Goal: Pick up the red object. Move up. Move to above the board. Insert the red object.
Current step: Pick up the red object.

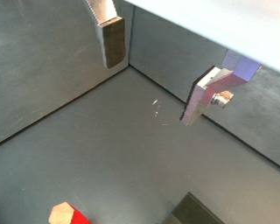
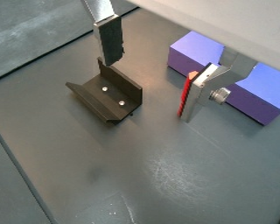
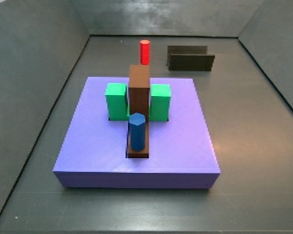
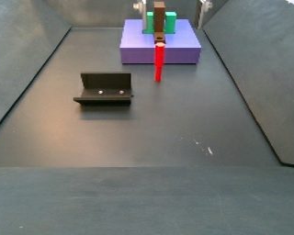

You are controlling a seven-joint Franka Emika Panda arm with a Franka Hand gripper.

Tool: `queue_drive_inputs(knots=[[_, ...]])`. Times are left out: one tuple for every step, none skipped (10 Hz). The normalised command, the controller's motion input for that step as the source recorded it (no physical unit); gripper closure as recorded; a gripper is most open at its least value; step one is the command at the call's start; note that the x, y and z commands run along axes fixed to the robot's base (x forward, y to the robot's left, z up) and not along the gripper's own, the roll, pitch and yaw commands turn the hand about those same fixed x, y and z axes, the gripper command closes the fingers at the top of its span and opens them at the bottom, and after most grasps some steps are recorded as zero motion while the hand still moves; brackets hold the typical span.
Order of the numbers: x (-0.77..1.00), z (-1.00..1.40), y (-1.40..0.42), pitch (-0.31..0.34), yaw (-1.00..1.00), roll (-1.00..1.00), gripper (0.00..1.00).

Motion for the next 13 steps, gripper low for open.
queue_drive_inputs(knots=[[0.02, -0.09, -0.73, 0.000, 0.00, 0.00, 0.00], [-0.26, 0.00, -0.89, -0.074, 0.02, 0.04, 0.00], [-0.45, 0.13, -0.94, -0.169, 0.02, 0.11, 0.00], [-0.22, 0.00, -1.00, -0.153, 0.07, 0.05, 0.00], [-0.03, -0.13, -1.00, -0.116, 0.10, 0.00, 0.00], [0.00, -0.19, -1.00, -0.060, 0.09, 0.00, 0.00], [0.15, -0.32, -0.91, -0.016, 0.01, -0.03, 0.00], [0.43, -0.37, -0.76, 0.000, 0.00, -0.07, 0.00], [0.52, -0.35, -0.58, 0.000, 0.00, -0.07, 0.00], [0.29, -0.45, -0.30, -0.014, 0.00, -0.04, 0.00], [0.24, -0.43, -0.05, -0.024, 0.00, -0.02, 0.00], [0.21, -0.43, 0.00, -0.049, 0.00, -0.02, 0.00], [0.09, -0.46, 0.00, -0.086, 0.00, 0.00, 0.00]])
